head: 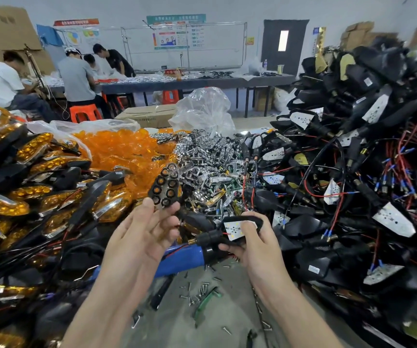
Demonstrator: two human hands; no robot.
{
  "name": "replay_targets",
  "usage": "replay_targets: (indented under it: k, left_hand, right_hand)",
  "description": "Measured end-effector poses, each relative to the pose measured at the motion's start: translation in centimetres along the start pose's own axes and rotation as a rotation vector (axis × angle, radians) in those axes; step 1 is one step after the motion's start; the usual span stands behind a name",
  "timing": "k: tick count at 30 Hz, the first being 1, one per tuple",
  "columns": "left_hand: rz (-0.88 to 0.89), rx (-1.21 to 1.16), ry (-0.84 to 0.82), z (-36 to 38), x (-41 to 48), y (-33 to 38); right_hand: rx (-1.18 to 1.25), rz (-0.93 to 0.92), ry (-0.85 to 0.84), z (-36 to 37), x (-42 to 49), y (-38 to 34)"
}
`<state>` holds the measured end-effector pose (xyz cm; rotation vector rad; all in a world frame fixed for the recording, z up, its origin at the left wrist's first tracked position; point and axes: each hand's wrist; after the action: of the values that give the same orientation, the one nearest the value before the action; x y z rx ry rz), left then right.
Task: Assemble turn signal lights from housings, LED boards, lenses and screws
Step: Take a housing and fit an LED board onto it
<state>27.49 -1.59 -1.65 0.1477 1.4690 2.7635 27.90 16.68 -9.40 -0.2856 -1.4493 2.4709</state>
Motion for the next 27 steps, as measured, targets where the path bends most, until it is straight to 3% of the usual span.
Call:
replay_targets:
  k: [15,21,27]
  left_hand:
    - [-0.070,-0.005,-0.053,-0.6,-0.5,-0.6]
    - [-0.209,-0.058,-0.025,-0.2,-0.5,-0.8]
    - [-0.174,-0.069,-0.081,0.2,-0.5,-1.3]
  right_hand:
    - [-0.027,-0.019,-0.017,-0.3,0.0,-0.2]
    - [-0.058,-0.034,-0.022,-0.2,-0.3,-0.2]
    - [-0.136,-0.117,-0.043,0.4,-0.8,-0.6]
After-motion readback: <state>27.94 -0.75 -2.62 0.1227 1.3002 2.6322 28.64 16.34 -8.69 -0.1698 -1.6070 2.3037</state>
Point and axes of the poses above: each hand's wrist, its own x-axis towards the middle knuckle, its own z-axis out of the palm, y = z × x, and after that the axes turned 3 degrees about z, right-handed
